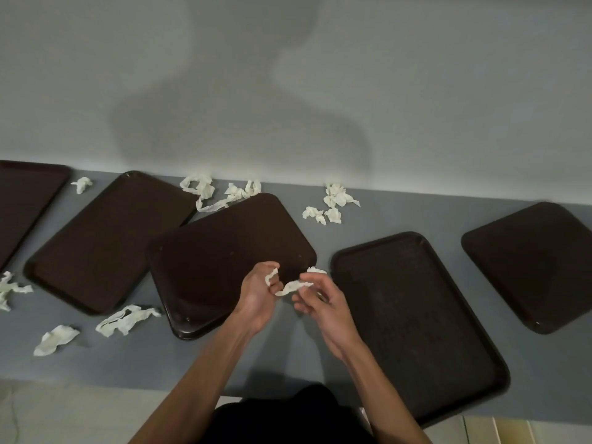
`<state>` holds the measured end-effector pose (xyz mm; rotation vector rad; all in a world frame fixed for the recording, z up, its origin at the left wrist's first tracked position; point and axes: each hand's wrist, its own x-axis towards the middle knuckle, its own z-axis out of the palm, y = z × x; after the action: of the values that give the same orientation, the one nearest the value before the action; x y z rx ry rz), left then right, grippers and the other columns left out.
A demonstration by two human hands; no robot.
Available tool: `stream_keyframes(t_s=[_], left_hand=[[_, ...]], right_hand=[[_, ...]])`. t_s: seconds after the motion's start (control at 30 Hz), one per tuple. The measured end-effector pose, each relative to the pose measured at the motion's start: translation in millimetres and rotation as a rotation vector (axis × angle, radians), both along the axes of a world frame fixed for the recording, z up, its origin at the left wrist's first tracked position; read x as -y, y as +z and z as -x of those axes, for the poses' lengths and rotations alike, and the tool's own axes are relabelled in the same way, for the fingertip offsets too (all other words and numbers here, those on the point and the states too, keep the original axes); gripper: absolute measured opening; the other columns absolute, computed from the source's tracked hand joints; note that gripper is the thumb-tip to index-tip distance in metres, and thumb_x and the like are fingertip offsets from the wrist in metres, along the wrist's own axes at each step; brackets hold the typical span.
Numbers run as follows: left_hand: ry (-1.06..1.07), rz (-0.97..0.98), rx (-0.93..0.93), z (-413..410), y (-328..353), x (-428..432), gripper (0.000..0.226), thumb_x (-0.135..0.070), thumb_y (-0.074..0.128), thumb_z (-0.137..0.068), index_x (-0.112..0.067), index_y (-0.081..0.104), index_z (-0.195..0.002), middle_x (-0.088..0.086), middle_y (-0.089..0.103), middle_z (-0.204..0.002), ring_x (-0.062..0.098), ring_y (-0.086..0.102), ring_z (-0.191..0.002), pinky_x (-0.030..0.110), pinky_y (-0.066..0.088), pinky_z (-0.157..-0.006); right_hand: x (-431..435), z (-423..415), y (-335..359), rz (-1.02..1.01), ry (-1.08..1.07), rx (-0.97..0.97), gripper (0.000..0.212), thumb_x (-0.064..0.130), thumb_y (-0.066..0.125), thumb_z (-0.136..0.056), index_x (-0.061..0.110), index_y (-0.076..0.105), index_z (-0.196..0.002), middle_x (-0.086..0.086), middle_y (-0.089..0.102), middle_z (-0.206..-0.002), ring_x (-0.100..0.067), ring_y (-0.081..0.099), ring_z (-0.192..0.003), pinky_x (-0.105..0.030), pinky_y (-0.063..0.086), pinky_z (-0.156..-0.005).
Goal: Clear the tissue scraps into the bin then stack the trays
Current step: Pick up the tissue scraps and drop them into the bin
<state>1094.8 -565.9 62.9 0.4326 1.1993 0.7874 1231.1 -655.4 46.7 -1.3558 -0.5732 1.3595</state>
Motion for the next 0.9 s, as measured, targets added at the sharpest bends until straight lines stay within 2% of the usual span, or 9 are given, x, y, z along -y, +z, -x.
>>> stream_keyframes(t_s=[0.07, 0.17, 0.23, 0.4, 0.5, 0.57, 0.67, 0.77, 0.9], left_hand=[[0.009, 0.016, -0.021, -5, -4, 5, 0.026, -0.003, 0.038, -0.096, 0.000, 0.061, -0.109, 0.002, 0.037, -0.063, 0.014, 0.038, -0.058, 0.032, 0.039, -0.064], [-0.027, -0.004, -0.074, -11, -7, 8, 0.035, -0.002, 0.038, -0.097, -0.002, 0.069, -0.113, 0.009, 0.050, -0.074, 0.019, 0.051, -0.067, 0.035, 0.049, -0.067], [-0.042, -0.007, -0.055, -13, -4, 9, 0.033, -0.001, 0.040, -0.101, 0.000, 0.070, -0.113, 0.012, 0.059, -0.087, 0.021, 0.060, -0.072, 0.034, 0.055, -0.067], [-0.155, 0.032, 0.038, -24, 0, 32, 0.034, -0.022, 0.047, -0.109, 0.005, 0.067, -0.116, 0.019, 0.073, -0.097, 0.024, 0.072, -0.092, 0.042, 0.056, -0.090], [-0.281, -0.017, -0.115, -22, -10, 35, 0.036, -0.016, 0.040, -0.110, 0.005, 0.069, -0.112, 0.027, 0.073, -0.108, 0.031, 0.070, -0.102, 0.050, 0.054, -0.099], [-0.385, -0.102, -0.292, -17, -16, 31, 0.036, -0.011, 0.037, -0.106, 0.000, 0.071, -0.106, 0.024, 0.074, -0.102, 0.036, 0.070, -0.100, 0.052, 0.056, -0.093], [-0.342, -0.148, -0.451, -7, -19, 18, 0.034, -0.008, 0.032, -0.109, -0.007, 0.066, -0.107, 0.014, 0.074, -0.087, 0.024, 0.071, -0.083, 0.037, 0.058, -0.076], [-0.312, -0.190, -0.537, 6, -21, 4, 0.032, -0.009, 0.034, -0.108, -0.013, 0.066, -0.105, 0.002, 0.055, -0.072, 0.013, 0.048, -0.064, 0.028, 0.040, -0.058], [-0.315, -0.232, -0.573, 15, -22, -1, 0.035, -0.026, 0.039, -0.110, -0.018, 0.062, -0.085, -0.007, 0.046, -0.067, 0.012, 0.042, -0.064, 0.033, 0.036, -0.065]], right_hand=[[-2, 6, 6, -0.027, 0.067, 0.131, 0.015, 0.011, 0.073, -0.099, 0.015, 0.075, -0.113, -0.003, 0.076, -0.111, -0.022, 0.074, -0.107, -0.041, 0.062, -0.095], [-3, 17, 7, -0.033, 0.098, 0.481, 0.012, 0.018, 0.077, -0.097, 0.027, 0.079, -0.103, 0.012, 0.079, -0.099, -0.010, 0.075, -0.095, -0.037, 0.061, -0.092], [-4, 21, 10, -0.055, 0.079, 0.576, 0.016, 0.016, 0.079, -0.094, 0.030, 0.078, -0.102, 0.019, 0.078, -0.093, -0.003, 0.075, -0.092, -0.030, 0.061, -0.089], [-5, 29, 14, -0.107, 0.017, 0.853, 0.031, 0.003, 0.080, -0.088, 0.028, 0.064, -0.098, 0.015, 0.066, -0.084, -0.003, 0.067, -0.084, -0.012, 0.051, -0.071], [-6, 25, 4, -0.084, 0.024, 0.950, 0.042, -0.003, 0.078, -0.084, 0.031, 0.054, -0.090, 0.009, 0.060, -0.087, -0.005, 0.058, -0.086, -0.018, 0.051, -0.069], [-7, 21, -1, -0.088, 0.101, 0.922, 0.047, -0.005, 0.076, -0.084, 0.034, 0.051, -0.088, 0.006, 0.065, -0.087, -0.006, 0.063, -0.083, -0.020, 0.054, -0.069], [-11, 7, -1, -0.095, 0.156, 0.885, 0.035, 0.009, 0.078, -0.092, 0.034, 0.054, -0.090, 0.010, 0.072, -0.086, 0.000, 0.071, -0.084, -0.008, 0.049, -0.071], [-21, -17, -10, -0.078, 0.119, 1.080, 0.024, 0.008, 0.070, -0.095, 0.028, 0.058, -0.100, 0.006, 0.070, -0.096, -0.008, 0.068, -0.086, -0.025, 0.056, -0.076], [-39, -34, -40, 0.122, 0.457, 1.409, 0.058, -0.004, 0.058, -0.094, 0.025, 0.051, -0.144, -0.004, 0.051, -0.143, -0.032, 0.055, -0.117, -0.044, 0.056, -0.089]])
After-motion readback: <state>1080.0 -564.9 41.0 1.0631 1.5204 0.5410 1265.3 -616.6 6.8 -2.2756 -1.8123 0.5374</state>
